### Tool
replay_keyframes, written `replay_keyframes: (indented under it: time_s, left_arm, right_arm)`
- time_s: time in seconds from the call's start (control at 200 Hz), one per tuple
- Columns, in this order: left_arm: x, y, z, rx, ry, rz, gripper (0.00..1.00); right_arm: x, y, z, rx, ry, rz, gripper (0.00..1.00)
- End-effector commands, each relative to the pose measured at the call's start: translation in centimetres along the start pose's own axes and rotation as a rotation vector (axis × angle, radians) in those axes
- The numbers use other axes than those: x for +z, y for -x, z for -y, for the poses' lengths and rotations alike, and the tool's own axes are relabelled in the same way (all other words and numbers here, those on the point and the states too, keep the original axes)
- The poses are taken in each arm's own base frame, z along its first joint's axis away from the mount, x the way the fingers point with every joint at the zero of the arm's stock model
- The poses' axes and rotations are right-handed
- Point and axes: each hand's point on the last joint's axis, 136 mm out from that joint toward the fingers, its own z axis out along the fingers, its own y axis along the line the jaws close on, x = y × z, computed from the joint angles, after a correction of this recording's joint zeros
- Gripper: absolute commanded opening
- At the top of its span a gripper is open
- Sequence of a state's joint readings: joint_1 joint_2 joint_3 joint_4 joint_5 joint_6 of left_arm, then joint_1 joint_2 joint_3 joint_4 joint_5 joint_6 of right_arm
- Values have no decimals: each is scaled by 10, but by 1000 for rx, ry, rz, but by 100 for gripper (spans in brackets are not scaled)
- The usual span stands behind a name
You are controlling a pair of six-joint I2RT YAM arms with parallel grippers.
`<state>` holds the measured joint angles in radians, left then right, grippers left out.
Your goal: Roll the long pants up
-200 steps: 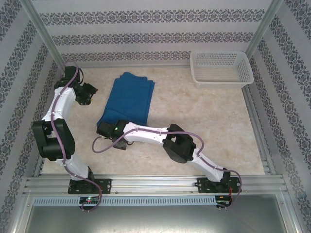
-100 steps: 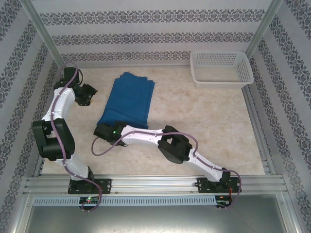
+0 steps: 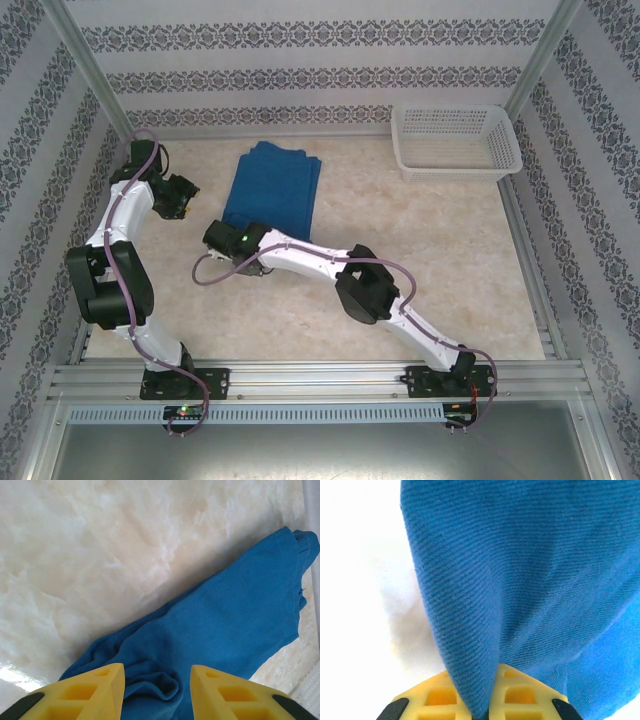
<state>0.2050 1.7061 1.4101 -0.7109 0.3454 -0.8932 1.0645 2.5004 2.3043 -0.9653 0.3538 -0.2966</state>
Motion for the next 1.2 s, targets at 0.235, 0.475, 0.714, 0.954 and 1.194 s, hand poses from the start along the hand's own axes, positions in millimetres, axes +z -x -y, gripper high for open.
replay_keyframes:
  time_s: [0.235, 0.475, 0.714, 0.954, 1.194]
  left_arm:
    - [8, -2, -6, -6, 7, -36, 39]
    - [9, -3, -5, -7, 3, -43, 39]
    - [9, -3, -7, -9, 8, -42, 38]
    - [9, -6, -6, -18, -7, -55, 15]
    - [-18, -39, 0, 40, -57, -35, 0]
  right_arm:
    - [-110, 4, -23, 157, 423, 63, 0]
    - [-111, 1, -40, 312, 738, 44, 0]
    - [-72, -4, -23, 435, 832, 28, 0]
    - [-37, -3, -17, 488, 883, 31, 0]
    - [-8, -11, -29, 490, 895, -20, 0]
